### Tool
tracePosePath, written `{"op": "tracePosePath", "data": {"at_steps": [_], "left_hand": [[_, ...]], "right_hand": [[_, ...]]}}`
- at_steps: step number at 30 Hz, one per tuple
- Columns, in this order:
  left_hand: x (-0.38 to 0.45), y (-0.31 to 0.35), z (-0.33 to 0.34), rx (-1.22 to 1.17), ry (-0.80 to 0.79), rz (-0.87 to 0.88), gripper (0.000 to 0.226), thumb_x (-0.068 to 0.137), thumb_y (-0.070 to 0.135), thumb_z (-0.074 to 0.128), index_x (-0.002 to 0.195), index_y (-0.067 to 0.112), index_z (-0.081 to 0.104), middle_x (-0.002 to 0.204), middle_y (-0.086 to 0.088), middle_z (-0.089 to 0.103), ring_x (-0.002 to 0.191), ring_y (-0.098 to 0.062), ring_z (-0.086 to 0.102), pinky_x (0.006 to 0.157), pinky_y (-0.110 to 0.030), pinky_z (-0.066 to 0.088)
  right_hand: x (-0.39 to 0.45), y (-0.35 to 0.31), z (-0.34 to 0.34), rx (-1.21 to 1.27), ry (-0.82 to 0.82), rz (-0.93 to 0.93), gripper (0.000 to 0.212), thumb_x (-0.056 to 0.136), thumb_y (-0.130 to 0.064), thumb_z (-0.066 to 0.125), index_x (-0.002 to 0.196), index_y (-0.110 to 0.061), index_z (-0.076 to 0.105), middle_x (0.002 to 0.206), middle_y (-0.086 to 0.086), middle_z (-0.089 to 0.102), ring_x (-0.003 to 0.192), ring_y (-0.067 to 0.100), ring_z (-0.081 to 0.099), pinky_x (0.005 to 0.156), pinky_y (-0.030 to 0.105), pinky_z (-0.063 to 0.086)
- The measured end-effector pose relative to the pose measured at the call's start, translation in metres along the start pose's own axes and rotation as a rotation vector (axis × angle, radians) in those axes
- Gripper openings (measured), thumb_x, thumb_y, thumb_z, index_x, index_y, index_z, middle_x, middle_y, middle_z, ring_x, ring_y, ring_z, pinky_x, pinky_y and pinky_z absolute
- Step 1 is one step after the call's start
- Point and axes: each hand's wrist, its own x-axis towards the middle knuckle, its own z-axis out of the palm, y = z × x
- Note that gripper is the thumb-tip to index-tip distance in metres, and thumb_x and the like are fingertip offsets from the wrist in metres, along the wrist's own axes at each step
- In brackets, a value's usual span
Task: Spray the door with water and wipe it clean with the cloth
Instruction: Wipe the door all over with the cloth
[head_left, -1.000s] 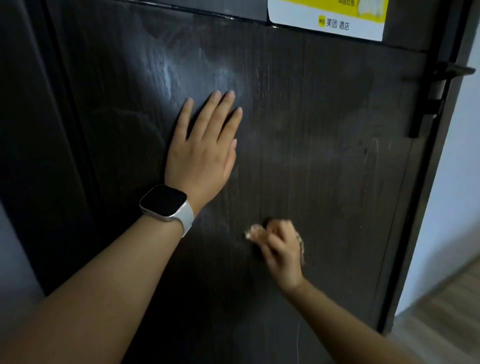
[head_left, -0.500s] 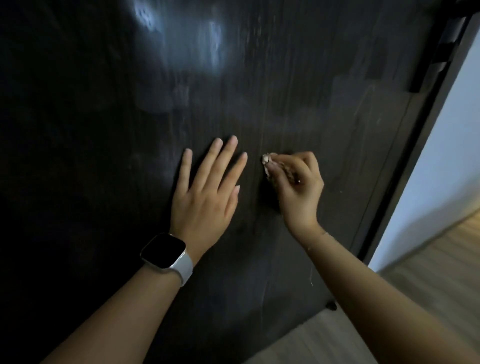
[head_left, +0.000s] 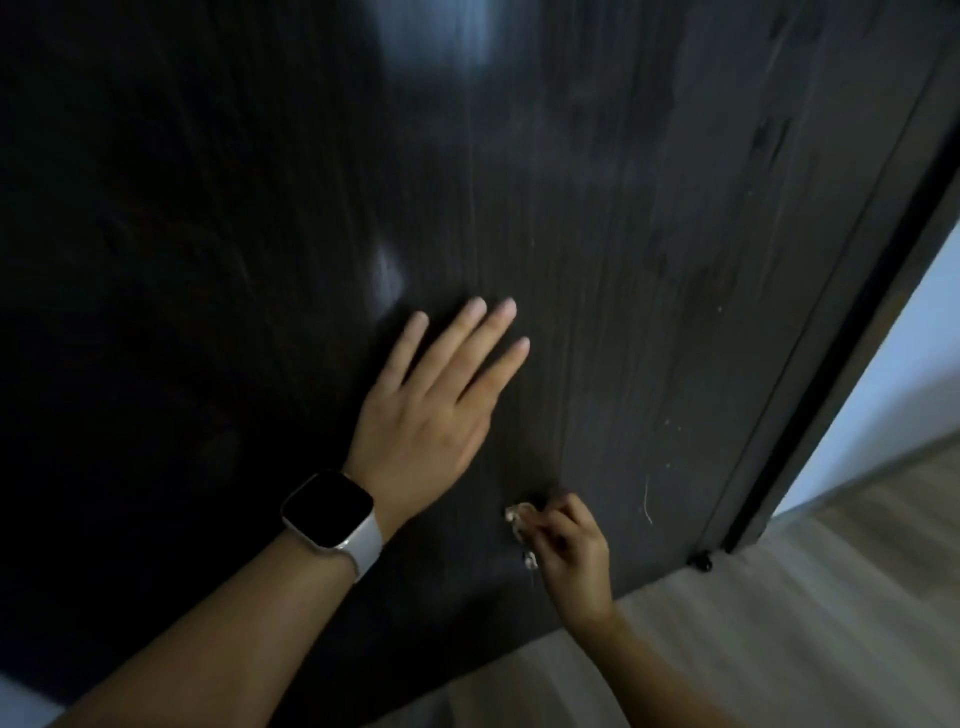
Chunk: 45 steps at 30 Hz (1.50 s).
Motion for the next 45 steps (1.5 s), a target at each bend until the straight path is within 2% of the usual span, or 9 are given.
{"op": "tracePosePath", "data": {"at_steps": [3,8,15,20,23,27,33,39,45], "left_hand": [[-0.016,0.013,0.025,0.069,-0.094,0.054,0.058,0.099,0.033,0.053,0.152,0.019,0.035,0.161,-0.008,0.025,0.148,-0.023,0.022,0.121,-0.046,0.007],[-0.022,0.012,0.042,0.235,-0.055,0.075,0.061,0.103,0.05,0.038,0.155,0.02,0.03,0.161,-0.006,0.022,0.147,-0.022,0.021,0.119,-0.049,0.008],[-0.025,0.012,0.046,0.293,-0.054,0.107,0.063,0.104,0.053,0.033,0.157,0.02,0.024,0.162,-0.006,0.019,0.147,-0.025,0.018,0.118,-0.051,0.008],[-0.024,0.01,0.048,0.295,-0.003,0.123,0.063,0.102,0.054,0.037,0.154,0.02,0.031,0.159,-0.007,0.031,0.144,-0.026,0.026,0.116,-0.052,0.017],[-0.023,0.011,0.048,0.287,0.017,0.121,0.062,0.101,0.054,0.041,0.152,0.021,0.036,0.156,-0.007,0.036,0.143,-0.026,0.028,0.115,-0.052,0.018],[-0.022,0.011,0.047,0.273,0.004,0.116,0.061,0.101,0.053,0.043,0.152,0.02,0.037,0.156,-0.009,0.036,0.143,-0.027,0.027,0.114,-0.053,0.017],[-0.023,0.011,0.046,0.286,-0.01,0.101,0.061,0.1,0.052,0.043,0.152,0.02,0.037,0.156,-0.009,0.035,0.142,-0.028,0.026,0.114,-0.054,0.017],[-0.021,0.012,0.046,0.296,-0.012,0.095,0.061,0.1,0.052,0.044,0.151,0.019,0.039,0.156,-0.009,0.036,0.142,-0.028,0.027,0.114,-0.053,0.016],[-0.021,0.012,0.046,0.3,-0.021,0.084,0.061,0.1,0.053,0.045,0.151,0.019,0.039,0.156,-0.01,0.036,0.143,-0.028,0.026,0.115,-0.053,0.016]], "right_hand": [[-0.013,-0.005,-0.015,0.139,0.166,0.213,0.004,0.085,-0.014,0.072,0.086,-0.018,0.074,0.083,-0.009,0.055,0.072,0.012,0.06,0.064,0.031,0.051],[0.021,-0.036,-0.021,0.219,0.311,0.203,0.012,0.083,-0.004,0.073,0.09,-0.014,0.074,0.085,0.005,0.062,0.08,0.004,0.061,0.075,0.013,0.048],[0.017,-0.019,0.04,0.472,0.472,0.291,0.019,0.085,0.004,0.069,0.076,-0.009,0.059,0.079,0.014,0.055,0.08,0.027,0.062,0.078,0.035,0.053],[-0.069,0.051,0.078,0.604,0.558,0.946,0.019,0.085,0.002,0.068,0.071,-0.004,0.057,0.059,-0.005,0.065,0.058,-0.004,0.058,0.072,0.034,0.047],[-0.084,0.069,0.089,0.676,0.587,1.099,0.02,0.088,0.002,0.066,0.071,-0.002,0.056,0.051,-0.008,0.062,0.051,0.001,0.056,0.07,0.037,0.044],[-0.068,0.052,0.093,0.691,0.653,1.066,0.022,0.086,-0.021,0.073,0.073,-0.01,0.06,0.07,0.017,0.064,0.066,0.02,0.059,0.065,0.042,0.053],[-0.041,0.027,0.086,0.621,0.687,0.825,0.012,0.087,0.004,0.066,0.08,0.001,0.057,0.078,0.007,0.064,0.071,-0.001,0.06,0.071,0.014,0.05],[-0.069,0.06,0.098,0.735,0.715,1.038,0.022,0.087,0.003,0.066,0.071,-0.008,0.057,0.063,-0.009,0.066,0.065,0.001,0.06,0.068,0.02,0.051],[-0.079,0.063,0.099,0.817,0.717,1.155,0.023,0.086,-0.007,0.071,0.069,-0.015,0.057,0.071,0.011,0.06,0.073,0.021,0.054,0.073,0.046,0.045]]}}
